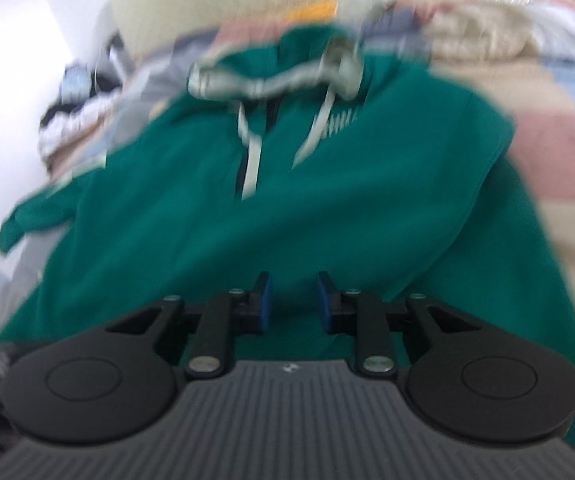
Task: Fold large clothes
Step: 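Move the left gripper to the other sleeve cuff and grasp it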
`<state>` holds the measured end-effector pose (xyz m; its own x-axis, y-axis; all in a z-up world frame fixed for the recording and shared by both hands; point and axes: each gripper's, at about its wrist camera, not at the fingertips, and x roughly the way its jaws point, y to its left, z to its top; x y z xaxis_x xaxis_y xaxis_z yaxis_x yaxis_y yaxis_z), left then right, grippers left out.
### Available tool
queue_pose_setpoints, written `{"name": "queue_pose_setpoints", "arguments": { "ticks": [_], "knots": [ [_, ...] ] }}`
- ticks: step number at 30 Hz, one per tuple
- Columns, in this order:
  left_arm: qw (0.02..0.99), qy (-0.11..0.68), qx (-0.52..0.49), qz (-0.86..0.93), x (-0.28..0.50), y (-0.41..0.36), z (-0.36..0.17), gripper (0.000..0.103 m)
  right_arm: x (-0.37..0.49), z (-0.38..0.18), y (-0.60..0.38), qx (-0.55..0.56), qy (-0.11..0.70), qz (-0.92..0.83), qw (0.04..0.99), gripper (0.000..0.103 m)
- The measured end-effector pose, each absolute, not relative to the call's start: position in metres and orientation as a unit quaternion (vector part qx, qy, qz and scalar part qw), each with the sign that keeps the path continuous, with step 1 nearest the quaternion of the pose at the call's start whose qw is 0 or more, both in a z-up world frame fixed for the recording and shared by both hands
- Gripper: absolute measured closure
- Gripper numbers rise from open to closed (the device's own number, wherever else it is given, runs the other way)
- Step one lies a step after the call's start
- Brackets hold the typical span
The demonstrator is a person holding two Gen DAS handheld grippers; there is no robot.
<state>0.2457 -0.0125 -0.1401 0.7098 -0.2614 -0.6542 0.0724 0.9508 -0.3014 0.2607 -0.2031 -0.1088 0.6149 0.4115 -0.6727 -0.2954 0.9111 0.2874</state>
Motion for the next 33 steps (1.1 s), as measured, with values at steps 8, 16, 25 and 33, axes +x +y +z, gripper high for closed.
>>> {"name": "queue_pose_setpoints", "arguments": {
  "ticks": [8,16,25,33],
  "knots": [
    [0.927,0.347,-0.134,-0.043,0.223,0.018,-0.109,0.049,0.225,-0.098,-0.205,0.104,0.400,0.194,0.890,0.076],
    [0.935,0.303,-0.175,0.055,0.227,0.118,-0.055,0.041,0.158,-0.065,-0.214,0.154,0.363,0.228,0.890,0.074],
    [0.892,0.277,-0.306,0.187,0.230,0.274,-0.086,0.039,0.174,-0.083,-0.193,0.135,0.394,0.218,0.883,0.074],
    [0.847,0.215,-0.440,0.209,0.252,0.360,-0.142,0.037,0.193,-0.095,-0.180,0.116,0.389,0.205,0.891,0.074]
  ]
}}
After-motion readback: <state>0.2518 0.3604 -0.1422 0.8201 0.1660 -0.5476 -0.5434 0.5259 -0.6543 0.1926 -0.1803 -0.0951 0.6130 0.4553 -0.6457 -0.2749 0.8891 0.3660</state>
